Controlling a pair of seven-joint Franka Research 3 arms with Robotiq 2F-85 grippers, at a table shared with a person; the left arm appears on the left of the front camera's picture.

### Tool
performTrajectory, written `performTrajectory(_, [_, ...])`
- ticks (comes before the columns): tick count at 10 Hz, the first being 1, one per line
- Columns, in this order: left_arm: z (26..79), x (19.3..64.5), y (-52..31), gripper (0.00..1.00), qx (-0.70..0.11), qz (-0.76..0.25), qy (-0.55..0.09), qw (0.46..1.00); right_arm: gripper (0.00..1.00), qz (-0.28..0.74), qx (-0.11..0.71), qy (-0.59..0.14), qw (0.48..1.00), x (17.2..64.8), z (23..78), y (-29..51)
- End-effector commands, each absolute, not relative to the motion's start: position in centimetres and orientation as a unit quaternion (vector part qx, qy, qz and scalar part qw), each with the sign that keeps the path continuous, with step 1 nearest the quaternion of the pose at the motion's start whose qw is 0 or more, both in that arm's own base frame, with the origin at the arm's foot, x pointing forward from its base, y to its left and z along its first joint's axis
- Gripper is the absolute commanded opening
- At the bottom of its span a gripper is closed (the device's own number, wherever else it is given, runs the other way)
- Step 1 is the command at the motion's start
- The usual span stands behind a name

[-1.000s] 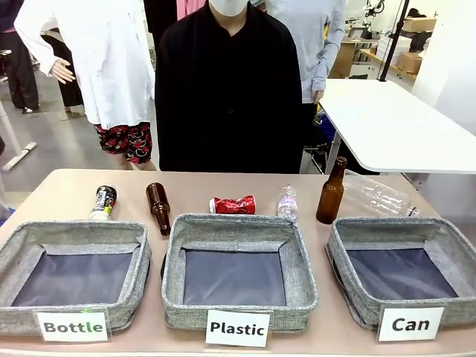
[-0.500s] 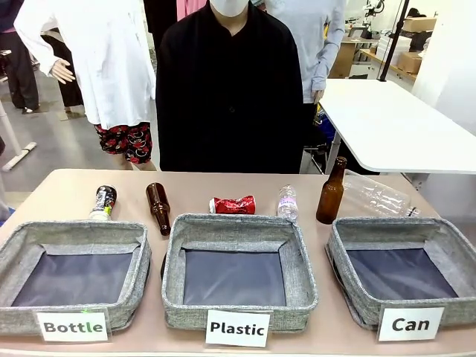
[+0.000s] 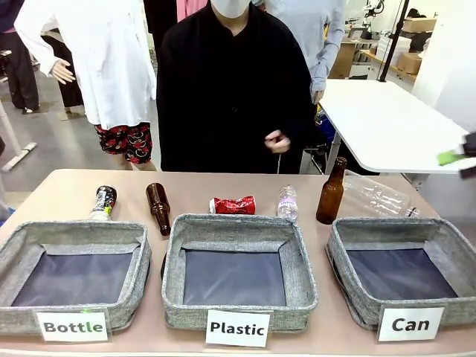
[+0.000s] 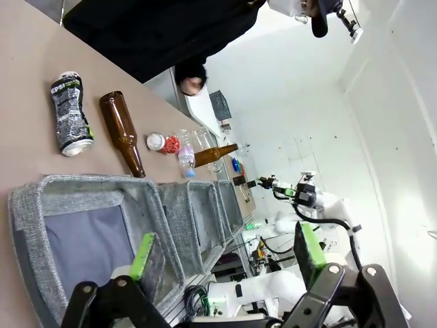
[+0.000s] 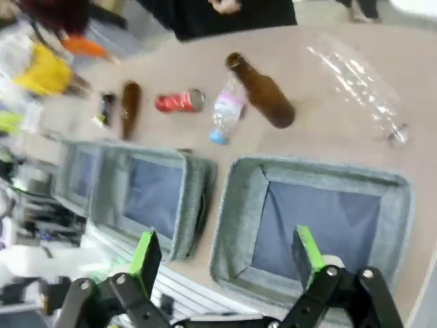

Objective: Sort the can waste into the basket.
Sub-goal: Pick up the can waste from the table and place it in the right Fabric basket.

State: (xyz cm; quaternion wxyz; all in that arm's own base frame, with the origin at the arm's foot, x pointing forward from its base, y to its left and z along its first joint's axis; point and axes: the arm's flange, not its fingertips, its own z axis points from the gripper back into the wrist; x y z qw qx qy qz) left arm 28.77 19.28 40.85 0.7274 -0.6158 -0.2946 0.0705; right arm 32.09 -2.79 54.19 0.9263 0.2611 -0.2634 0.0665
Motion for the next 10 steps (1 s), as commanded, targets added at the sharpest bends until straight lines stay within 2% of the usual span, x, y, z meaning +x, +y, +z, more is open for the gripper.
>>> performTrajectory(1, [41.0, 28.8, 19.5, 1.00, -0.620, 0.061, -0.307, 0.720, 1.00, 0.157, 0.149, -0.239, 0.946, 33.9, 54.3, 7.5])
performTrajectory(2, [41.0, 28.8, 19.5, 1.00, -0.620, 0.061, -0.307, 0.720, 1.00, 0.192, 0.105, -0.243, 0.945, 34.1, 54.5, 10.2])
performTrajectory(4, [41.0, 28.8, 19.5, 1.00, -0.620, 0.061, -0.307, 0.720, 1.00, 0.164, 0.216, -0.239, 0.932, 32.0, 56.1, 0.9])
performTrajectory(7, [41.0, 28.8, 19.5, 1.00, -0.620, 0.061, -0.307, 0.720, 1.00, 0.036, 0.293, -0.281, 0.913, 25.1, 53.7, -12.5])
performTrajectory(10, [41.0, 28.8, 19.5, 1.00, -0.620, 0.061, -0.307, 0.720, 1.00, -0.117, 0.344, -0.292, 0.885, 20.4, 48.6, -19.9])
